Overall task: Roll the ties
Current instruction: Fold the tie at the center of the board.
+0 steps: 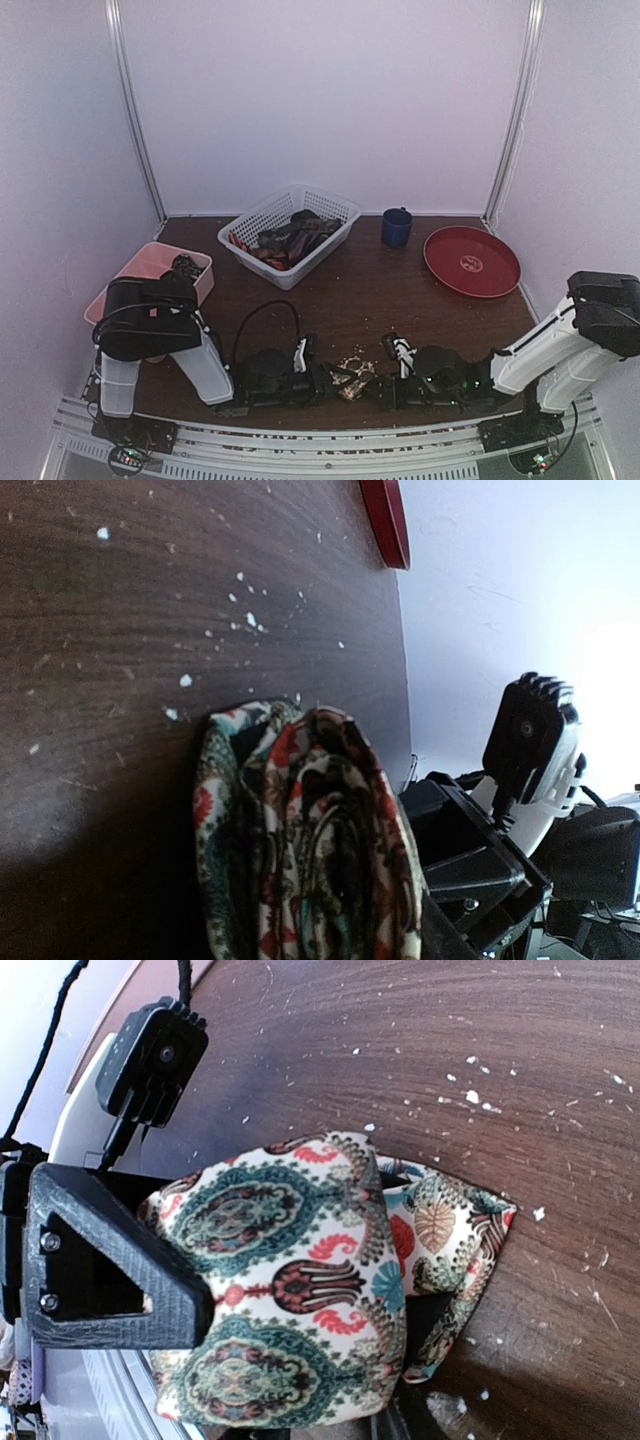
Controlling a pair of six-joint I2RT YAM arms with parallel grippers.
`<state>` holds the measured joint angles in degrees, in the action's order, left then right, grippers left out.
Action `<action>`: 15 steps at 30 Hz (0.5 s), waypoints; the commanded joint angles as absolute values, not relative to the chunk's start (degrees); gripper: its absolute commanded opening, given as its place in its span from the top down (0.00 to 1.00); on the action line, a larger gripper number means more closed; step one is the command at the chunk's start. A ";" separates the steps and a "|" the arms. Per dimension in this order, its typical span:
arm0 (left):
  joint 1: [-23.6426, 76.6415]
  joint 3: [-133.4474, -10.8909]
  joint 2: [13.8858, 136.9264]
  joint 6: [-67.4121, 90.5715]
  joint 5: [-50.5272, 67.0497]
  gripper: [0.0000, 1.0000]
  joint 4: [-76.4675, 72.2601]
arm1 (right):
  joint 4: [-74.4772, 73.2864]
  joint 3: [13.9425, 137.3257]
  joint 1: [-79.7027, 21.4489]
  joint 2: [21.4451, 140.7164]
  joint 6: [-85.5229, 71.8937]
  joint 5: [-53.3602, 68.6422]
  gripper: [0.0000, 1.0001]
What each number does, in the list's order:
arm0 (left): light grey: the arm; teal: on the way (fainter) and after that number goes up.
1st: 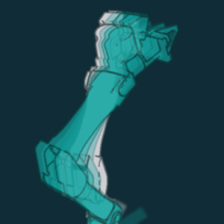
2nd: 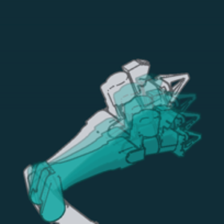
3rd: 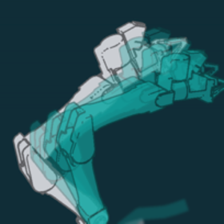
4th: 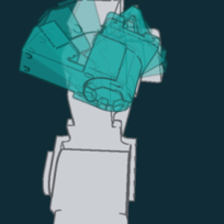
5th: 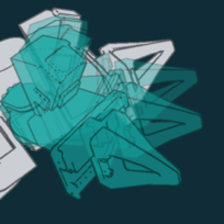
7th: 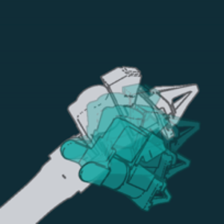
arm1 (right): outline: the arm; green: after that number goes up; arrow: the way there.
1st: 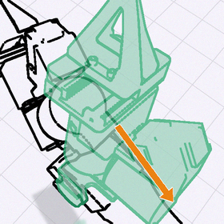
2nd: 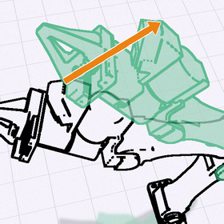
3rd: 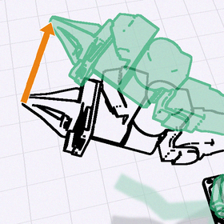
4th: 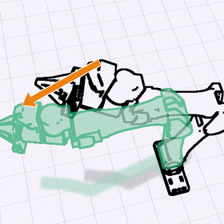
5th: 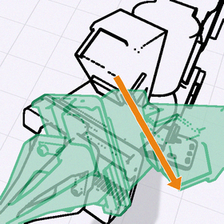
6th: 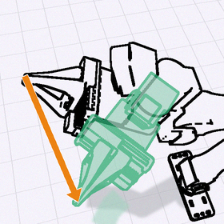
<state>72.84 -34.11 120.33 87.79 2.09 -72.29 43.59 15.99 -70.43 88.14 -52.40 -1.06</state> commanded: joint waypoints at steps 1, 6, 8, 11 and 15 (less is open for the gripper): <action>73.43 -33.96 121.11 86.03 1.62 0.58 -71.16 | 35.21 16.41 -70.91 81.91 -49.51 -2.88 0.67; 72.89 -34.13 120.09 81.88 1.75 0.64 -69.88 | 24.71 14.04 -70.63 68.10 -46.34 -6.02 0.53; 72.69 -34.21 119.14 78.22 1.92 0.65 -70.15 | 19.06 14.55 -69.86 62.77 -44.35 -7.49 0.46; 72.49 -35.82 116.47 69.73 2.63 0.65 -65.79 | 14.44 15.39 -67.04 56.02 -42.42 -9.12 0.37; 73.42 -42.95 111.12 52.92 -2.78 0.66 -43.66 | 11.16 15.99 -61.17 52.07 -42.20 -7.18 0.35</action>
<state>72.79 -36.18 116.88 71.96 1.98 -63.20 19.14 14.72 -65.76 54.83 -44.27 -6.28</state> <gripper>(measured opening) 0.348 0.643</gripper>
